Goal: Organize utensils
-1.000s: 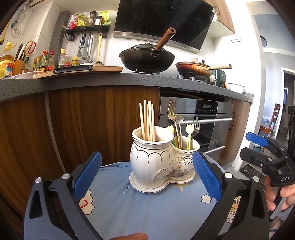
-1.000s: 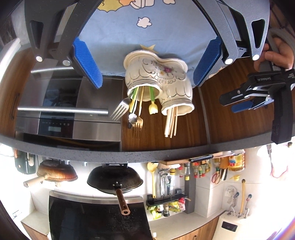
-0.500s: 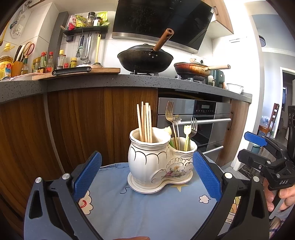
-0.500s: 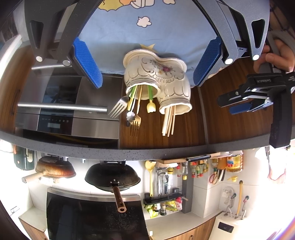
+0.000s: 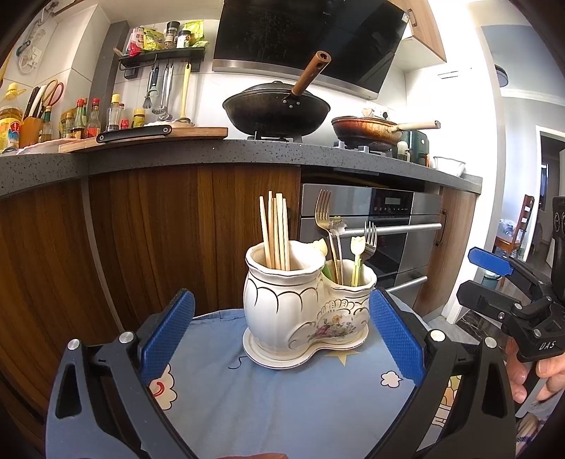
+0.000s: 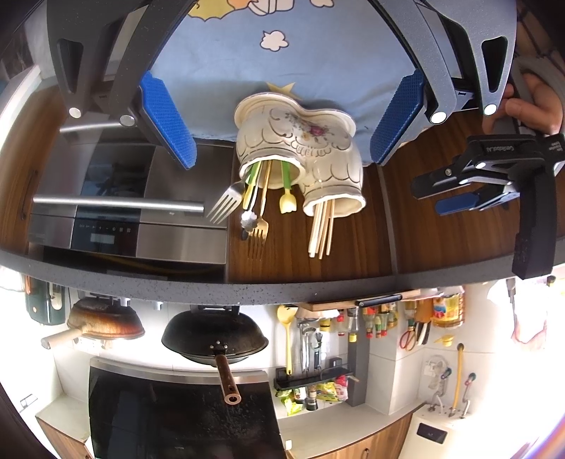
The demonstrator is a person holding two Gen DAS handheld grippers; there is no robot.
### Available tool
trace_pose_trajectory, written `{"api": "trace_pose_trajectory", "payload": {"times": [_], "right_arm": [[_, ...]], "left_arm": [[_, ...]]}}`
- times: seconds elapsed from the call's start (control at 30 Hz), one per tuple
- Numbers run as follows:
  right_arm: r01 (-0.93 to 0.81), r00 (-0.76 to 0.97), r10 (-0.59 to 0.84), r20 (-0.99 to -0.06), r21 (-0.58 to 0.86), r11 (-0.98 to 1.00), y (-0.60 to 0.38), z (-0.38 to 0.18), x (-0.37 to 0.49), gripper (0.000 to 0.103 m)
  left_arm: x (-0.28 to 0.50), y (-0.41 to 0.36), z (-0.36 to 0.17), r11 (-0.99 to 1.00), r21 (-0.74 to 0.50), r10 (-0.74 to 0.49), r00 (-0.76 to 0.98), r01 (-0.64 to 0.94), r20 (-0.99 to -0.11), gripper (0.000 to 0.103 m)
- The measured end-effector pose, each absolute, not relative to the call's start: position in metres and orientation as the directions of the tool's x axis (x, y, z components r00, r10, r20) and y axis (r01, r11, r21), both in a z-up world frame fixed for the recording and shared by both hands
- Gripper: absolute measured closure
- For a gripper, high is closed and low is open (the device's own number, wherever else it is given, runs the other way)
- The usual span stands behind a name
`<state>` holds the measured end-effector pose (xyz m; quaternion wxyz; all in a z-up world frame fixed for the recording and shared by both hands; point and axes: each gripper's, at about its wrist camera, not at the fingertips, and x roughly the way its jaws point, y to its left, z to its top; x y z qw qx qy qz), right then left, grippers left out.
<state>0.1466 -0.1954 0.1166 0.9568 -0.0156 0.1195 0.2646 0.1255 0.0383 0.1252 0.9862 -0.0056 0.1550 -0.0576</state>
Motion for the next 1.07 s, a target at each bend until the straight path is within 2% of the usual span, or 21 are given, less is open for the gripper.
{"api": "trace_pose_trajectory", "payload": {"times": [1.07], "right_arm": [[-0.517,0.828,0.509,-0.234,0.030,0.856,-0.1934,0.1211,0.1456,0.005]], "left_arm": [[0.1281,0.0357,0.1246,0.992,-0.022,-0.121,0.943,0.121,-0.309,0.005]]}}
